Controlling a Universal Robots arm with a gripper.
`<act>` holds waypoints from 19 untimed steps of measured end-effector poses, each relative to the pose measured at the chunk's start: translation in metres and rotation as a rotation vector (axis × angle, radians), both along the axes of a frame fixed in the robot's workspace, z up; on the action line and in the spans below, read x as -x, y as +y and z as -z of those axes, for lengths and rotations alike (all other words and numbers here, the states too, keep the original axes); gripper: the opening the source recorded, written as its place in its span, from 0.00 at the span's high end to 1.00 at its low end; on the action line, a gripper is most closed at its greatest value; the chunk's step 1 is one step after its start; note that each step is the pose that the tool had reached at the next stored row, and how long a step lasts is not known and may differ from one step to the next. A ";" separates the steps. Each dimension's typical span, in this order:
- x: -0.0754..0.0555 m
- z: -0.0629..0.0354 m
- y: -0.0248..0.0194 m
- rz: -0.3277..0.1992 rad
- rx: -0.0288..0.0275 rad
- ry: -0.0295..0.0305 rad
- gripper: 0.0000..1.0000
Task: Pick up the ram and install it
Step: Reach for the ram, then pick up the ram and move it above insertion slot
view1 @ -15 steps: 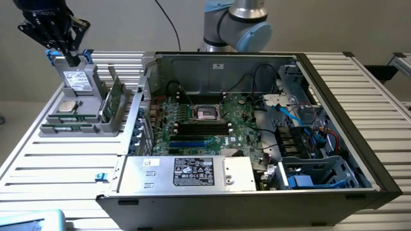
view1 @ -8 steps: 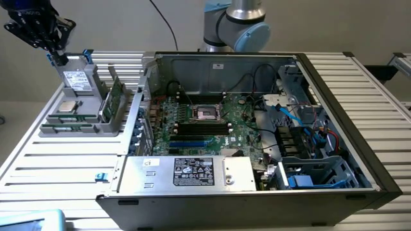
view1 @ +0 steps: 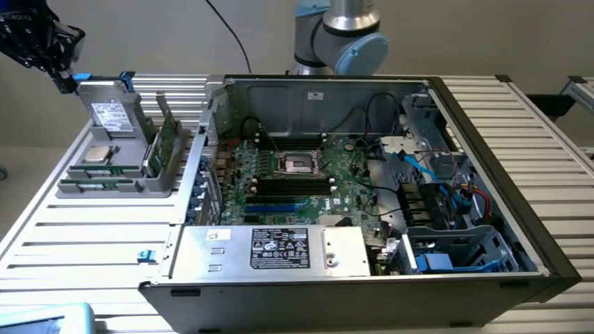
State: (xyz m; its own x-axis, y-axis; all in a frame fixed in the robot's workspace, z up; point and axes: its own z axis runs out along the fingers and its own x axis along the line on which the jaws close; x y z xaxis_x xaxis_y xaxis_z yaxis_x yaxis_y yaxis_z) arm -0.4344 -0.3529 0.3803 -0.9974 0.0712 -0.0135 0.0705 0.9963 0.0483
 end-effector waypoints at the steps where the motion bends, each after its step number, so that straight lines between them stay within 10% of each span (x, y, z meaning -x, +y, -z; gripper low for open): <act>1: 0.003 0.0000 0.0001 0.000 0.0001 0.0003 0.89; 19: 0.008 0.0001 0.0005 0.000 0.0000 0.0006 0.89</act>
